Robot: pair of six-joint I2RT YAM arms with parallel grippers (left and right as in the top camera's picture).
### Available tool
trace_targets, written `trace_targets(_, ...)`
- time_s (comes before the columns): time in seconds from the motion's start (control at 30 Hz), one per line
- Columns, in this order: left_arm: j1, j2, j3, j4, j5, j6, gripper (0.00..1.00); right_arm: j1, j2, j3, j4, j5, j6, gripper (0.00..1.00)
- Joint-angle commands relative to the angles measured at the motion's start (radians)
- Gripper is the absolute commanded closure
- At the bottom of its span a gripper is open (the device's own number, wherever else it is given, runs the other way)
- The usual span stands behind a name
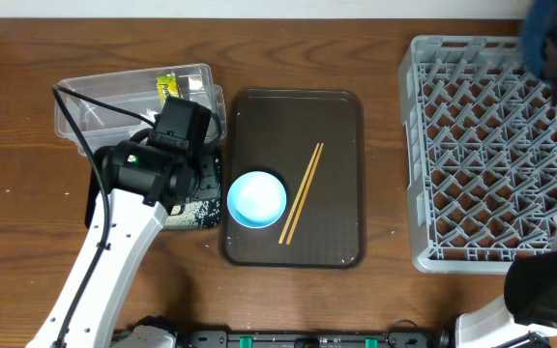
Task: Sort waste into correct bins and load items into the dishwasher rack
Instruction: 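Carry teal plate with right gripper and stand it in rack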
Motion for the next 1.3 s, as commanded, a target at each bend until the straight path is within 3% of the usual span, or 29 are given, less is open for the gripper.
trace_targets(0.0,0.003,0.0,0.005,-0.003,-0.001,-0.01,0.4,-0.06,0.022,0.002,0.022,0.14,-0.011,0.99)
trace_targets(0.3,0.003,0.0,0.005,-0.002,0.003,-0.01,0.4,-0.187,0.102,0.001,0.064,0.149,-0.011,0.99)
trace_targets(0.6,0.003,0.0,0.005,0.0,0.002,-0.015,0.4,-0.227,0.202,0.001,0.137,0.149,-0.066,0.99)
trace_targets(0.77,0.003,0.0,0.005,0.006,0.002,-0.033,0.4,-0.227,0.256,0.001,0.168,0.016,-0.288,0.99)
trace_targets(0.9,0.003,0.0,0.005,0.006,0.002,-0.033,0.4,-0.225,0.279,0.001,0.323,0.109,-0.407,0.99)
trace_targets(1.03,0.003,0.0,0.005,0.009,0.002,-0.033,0.4,-0.217,0.281,0.001,0.364,-0.032,-0.6,0.99)
trace_targets(1.27,0.003,0.0,0.005,0.027,0.002,-0.033,0.4,-0.193,0.288,-0.021,0.315,-0.082,-0.624,0.99)
